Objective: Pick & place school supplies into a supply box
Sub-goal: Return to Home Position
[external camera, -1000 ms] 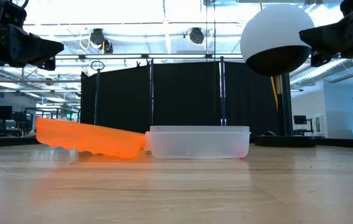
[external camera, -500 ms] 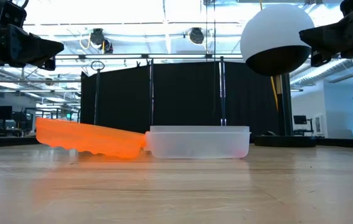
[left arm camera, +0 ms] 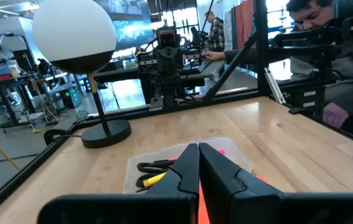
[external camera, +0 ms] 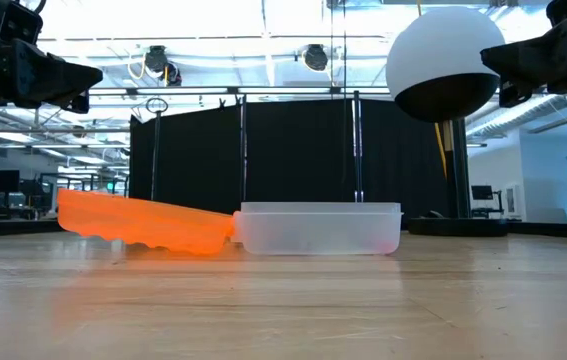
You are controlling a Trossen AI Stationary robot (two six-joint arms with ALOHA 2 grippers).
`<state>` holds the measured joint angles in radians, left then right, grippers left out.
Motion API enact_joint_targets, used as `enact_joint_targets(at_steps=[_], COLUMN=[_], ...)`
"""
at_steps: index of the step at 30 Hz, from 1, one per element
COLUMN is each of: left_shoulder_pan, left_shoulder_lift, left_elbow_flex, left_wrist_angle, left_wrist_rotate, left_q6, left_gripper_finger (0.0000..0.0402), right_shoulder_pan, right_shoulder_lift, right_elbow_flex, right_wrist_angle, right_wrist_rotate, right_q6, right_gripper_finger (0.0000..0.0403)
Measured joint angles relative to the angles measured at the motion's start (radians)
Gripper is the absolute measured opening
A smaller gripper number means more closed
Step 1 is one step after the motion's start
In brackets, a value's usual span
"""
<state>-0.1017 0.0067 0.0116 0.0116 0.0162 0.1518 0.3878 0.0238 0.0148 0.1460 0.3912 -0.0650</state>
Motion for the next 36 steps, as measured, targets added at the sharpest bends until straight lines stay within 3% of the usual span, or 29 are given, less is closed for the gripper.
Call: enact_joint_targets(at_steps=[36], left_shoulder_pan=[0.000], left_shoulder_lift=[0.000], left_elbow_flex=[0.000], left_wrist_angle=[0.000], left_wrist_rotate=[0.000], left_q6=[0.000], left_gripper_finger=[0.0019], right_shoulder_pan=[0.000], right_shoulder_lift=[0.000], right_elbow_flex=[0.000], right_wrist_angle=[0.000], right_wrist_rotate=[0.000], right_q6=[0.000], right_gripper_finger=[0.0000])
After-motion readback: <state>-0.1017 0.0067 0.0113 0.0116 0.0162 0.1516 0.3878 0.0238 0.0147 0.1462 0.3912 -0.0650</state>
